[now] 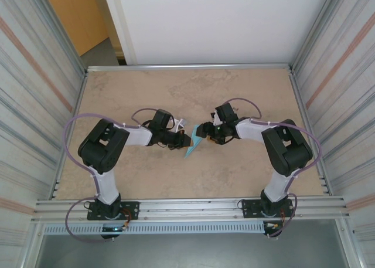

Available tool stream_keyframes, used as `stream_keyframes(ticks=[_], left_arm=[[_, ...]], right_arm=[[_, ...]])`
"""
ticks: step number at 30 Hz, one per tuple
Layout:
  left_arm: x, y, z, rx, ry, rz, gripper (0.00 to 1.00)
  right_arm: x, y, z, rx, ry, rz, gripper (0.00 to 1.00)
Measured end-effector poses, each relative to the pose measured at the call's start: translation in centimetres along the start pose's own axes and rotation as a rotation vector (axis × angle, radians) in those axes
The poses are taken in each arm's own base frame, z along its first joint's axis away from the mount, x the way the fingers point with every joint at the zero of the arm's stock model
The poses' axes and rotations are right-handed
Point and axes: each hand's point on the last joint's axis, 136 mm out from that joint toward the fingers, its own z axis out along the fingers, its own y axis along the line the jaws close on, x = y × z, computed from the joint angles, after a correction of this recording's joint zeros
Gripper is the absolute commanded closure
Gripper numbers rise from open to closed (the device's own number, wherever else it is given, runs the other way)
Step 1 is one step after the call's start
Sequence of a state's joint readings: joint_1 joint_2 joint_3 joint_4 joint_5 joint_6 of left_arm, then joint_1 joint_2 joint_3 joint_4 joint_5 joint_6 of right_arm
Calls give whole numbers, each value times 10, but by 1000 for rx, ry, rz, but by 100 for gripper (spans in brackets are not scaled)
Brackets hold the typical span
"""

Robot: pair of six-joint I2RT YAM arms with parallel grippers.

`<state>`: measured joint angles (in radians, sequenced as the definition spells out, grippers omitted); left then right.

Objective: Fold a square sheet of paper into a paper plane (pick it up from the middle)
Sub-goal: Fold the wing for the fifth time at the center of the table.

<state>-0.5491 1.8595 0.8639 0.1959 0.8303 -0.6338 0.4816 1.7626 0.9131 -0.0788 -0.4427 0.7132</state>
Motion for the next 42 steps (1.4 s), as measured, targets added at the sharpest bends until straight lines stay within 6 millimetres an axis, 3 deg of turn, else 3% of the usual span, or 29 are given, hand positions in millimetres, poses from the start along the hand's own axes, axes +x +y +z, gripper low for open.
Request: stream_keyframes(ticks=[9, 20, 35, 42], left_arm=[[5, 9, 7, 4, 25, -45, 89], [1, 12, 4, 3, 11, -61, 75], [3, 2, -30, -86, -105, 0, 58], [14, 11, -25, -184, -103, 43, 46]], right_arm=[[-1, -3, 4, 69, 39, 24, 39], [0, -6, 9, 177, 64, 27, 40], [-1, -8, 10, 216, 80, 44, 41], [0, -9, 11, 221, 85, 47, 41]])
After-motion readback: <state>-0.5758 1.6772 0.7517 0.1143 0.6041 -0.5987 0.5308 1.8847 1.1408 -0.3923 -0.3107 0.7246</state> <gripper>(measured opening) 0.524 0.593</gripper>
